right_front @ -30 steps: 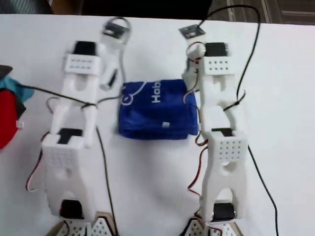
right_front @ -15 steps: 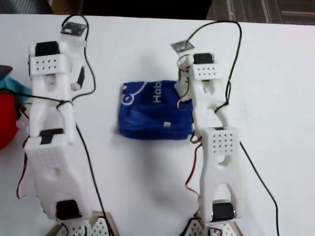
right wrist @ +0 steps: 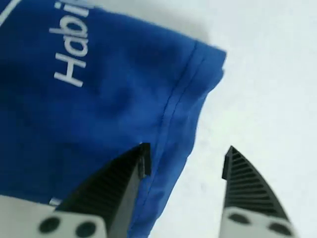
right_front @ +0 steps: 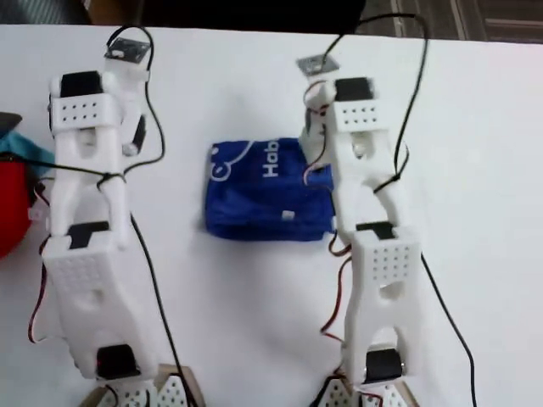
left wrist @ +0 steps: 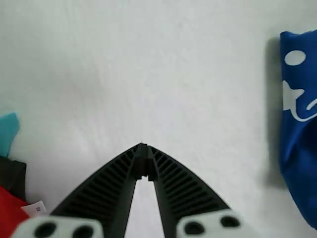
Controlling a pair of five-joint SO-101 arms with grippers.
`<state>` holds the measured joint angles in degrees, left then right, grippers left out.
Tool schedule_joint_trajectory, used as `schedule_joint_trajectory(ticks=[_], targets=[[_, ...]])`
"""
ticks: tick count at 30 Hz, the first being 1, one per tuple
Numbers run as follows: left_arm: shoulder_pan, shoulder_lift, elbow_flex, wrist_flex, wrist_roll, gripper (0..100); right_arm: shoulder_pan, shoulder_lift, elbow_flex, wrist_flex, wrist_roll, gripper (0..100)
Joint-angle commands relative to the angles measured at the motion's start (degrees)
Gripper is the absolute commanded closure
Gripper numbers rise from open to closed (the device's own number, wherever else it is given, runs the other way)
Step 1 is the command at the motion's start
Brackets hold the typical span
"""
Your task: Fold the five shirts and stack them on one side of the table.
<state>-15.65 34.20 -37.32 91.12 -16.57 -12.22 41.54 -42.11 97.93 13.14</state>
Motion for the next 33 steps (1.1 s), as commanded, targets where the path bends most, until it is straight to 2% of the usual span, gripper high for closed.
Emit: schedule_joint_trajectory(ticks=[1,7,16,23,33], targets=[[-1.58,0.62,-2.51,-0.18,-0.62,97,-2.33,-9.89,11.34,-0.22,-1.85,73.0],[-2.02,1.93,-2.59,-0.26,-0.62,97,-2.07,-12.09,14.59,-4.44,-1.93,64.2],[-1.85,1.85,-2.59,-0.18,-0.62,97,0.04,-4.88,14.33,-9.89,-2.29,64.0],[-1.85,1.93,-2.59,-0.09,-0.62,97,-0.13,0.04,14.15,-8.66,-2.37,64.0],[-1.85,1.76,-2.59,-0.18,-0.53,97,-5.76,0.66,10.46,-3.03,-1.76,64.0]])
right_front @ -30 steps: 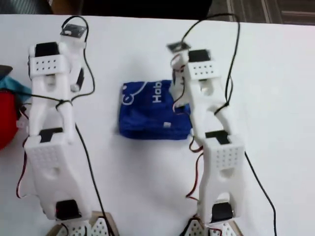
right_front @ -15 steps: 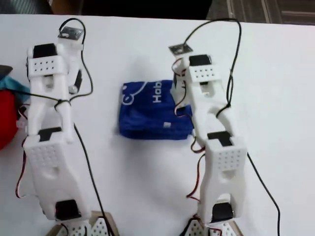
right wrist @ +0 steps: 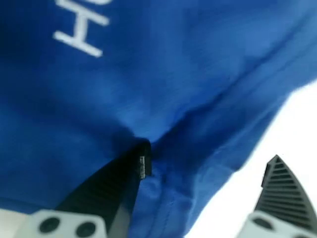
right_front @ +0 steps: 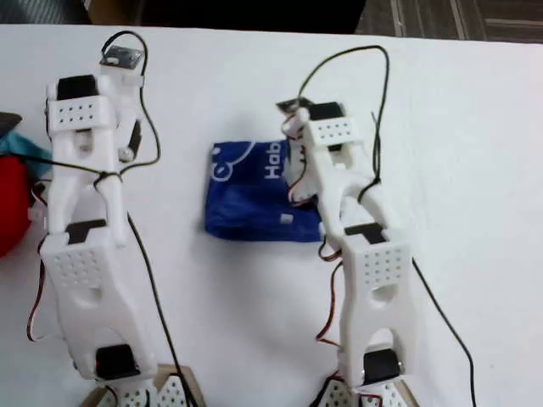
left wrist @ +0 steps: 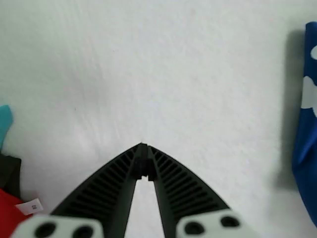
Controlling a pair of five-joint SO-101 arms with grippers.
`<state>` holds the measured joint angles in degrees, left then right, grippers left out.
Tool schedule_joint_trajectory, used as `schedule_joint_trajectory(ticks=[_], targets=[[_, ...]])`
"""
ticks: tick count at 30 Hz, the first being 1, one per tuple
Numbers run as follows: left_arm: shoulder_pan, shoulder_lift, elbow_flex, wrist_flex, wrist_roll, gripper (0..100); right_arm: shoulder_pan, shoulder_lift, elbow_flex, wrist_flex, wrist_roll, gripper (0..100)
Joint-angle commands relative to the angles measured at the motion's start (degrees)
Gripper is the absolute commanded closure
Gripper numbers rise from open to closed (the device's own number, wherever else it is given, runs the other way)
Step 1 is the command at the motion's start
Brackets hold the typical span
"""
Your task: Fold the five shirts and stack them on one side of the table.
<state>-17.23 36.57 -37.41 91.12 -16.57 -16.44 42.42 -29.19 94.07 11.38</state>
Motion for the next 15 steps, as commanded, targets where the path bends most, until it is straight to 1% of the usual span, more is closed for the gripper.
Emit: schedule_joint_trajectory(ticks=[1,5,13,15], targets=[[-0.26,-0.62,-2.51,-0.09,-0.53,97,-2.07,-0.22,-2.46,0.75,0.0,64.1],[-0.35,-0.7,-2.59,0.0,-0.44,97,-3.3,0.22,-2.64,0.31,0.0,64.1],[-0.18,-0.79,-2.59,-0.09,-0.18,97,-0.13,9.89,-2.99,0.84,-0.44,64.2],[-0.35,-0.79,-2.59,0.18,-0.18,97,0.13,10.77,-3.43,0.84,-0.44,67.0]])
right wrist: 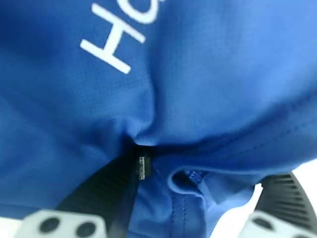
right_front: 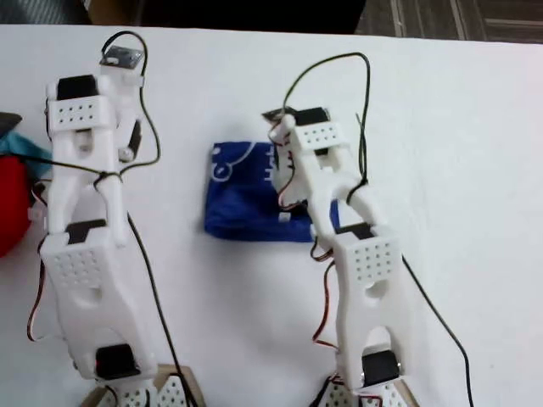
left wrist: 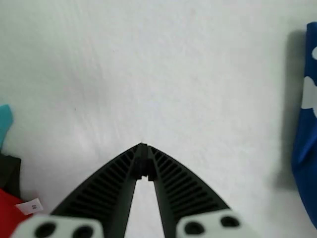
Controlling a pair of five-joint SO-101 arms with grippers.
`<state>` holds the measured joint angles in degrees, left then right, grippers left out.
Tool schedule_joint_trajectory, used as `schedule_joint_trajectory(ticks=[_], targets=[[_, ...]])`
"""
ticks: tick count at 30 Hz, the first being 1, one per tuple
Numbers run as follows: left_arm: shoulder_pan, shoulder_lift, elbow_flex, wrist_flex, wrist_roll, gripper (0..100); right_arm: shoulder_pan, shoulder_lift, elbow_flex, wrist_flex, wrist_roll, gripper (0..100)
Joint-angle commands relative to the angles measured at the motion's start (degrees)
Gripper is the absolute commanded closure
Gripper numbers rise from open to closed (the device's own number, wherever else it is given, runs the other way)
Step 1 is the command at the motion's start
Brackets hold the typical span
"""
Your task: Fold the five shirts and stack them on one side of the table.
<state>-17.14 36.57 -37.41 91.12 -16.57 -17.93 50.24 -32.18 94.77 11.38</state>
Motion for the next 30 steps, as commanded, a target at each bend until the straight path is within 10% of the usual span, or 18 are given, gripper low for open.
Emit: schedule_joint_trajectory(ticks=[1,13,30], targets=[[-0.62,-0.79,-2.59,0.18,-0.18,97,1.63,3.3,-1.41,0.84,-0.09,69.6],[-3.25,-0.62,-14.81,5.54,-0.18,97,2.24,3.12,-3.78,2.68,0.0,98.4],[-3.34,0.09,-19.38,7.47,-0.44,97,25.01,2.95,-15.56,2.86,18.11,97.8]])
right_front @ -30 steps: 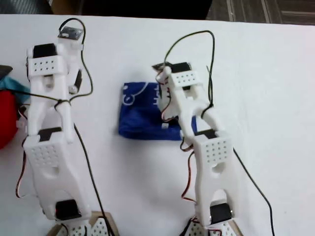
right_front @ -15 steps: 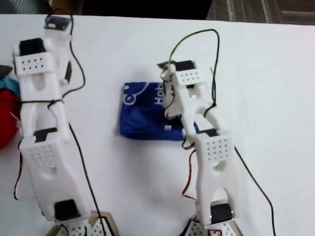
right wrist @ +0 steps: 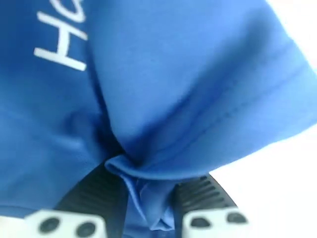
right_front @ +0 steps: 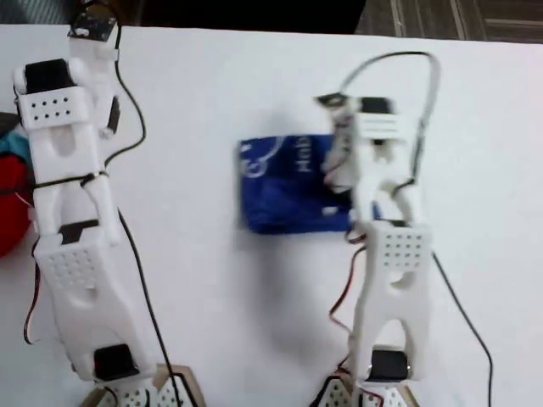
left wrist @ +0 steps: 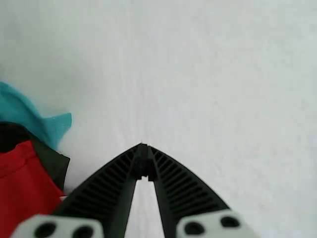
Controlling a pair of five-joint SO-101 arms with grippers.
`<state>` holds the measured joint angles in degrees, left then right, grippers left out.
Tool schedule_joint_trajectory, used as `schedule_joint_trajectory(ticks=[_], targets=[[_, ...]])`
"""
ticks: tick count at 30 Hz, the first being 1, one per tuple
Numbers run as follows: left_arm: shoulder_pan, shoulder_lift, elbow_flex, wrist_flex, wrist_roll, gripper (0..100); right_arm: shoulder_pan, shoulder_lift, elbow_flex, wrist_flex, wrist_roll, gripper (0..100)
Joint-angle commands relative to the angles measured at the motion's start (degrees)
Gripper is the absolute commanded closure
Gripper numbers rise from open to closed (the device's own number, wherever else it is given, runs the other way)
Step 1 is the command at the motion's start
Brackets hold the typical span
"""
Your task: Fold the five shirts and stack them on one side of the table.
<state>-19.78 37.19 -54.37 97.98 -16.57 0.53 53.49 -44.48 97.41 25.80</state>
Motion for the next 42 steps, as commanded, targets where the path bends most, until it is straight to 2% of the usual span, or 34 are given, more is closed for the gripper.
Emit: schedule_joint_trajectory(ticks=[1,7,12,35,42], targets=[[-0.7,-0.53,-2.42,0.62,-0.44,97,8.13,-0.31,-4.04,0.22,4.92,97.8],[-0.53,-0.53,-2.42,0.62,-0.53,97,17.36,-0.31,-7.91,0.22,11.34,97.8],[-0.44,-0.53,-2.42,0.62,-0.53,97,21.49,0.22,-12.13,-0.04,16.88,97.8],[-0.44,-0.53,-2.42,0.7,-0.53,97,26.77,2.24,-14.42,-2.33,20.22,97.8],[-0.44,-0.53,-2.42,0.7,-0.53,97,26.42,2.77,-14.51,-8.4,20.22,97.8]])
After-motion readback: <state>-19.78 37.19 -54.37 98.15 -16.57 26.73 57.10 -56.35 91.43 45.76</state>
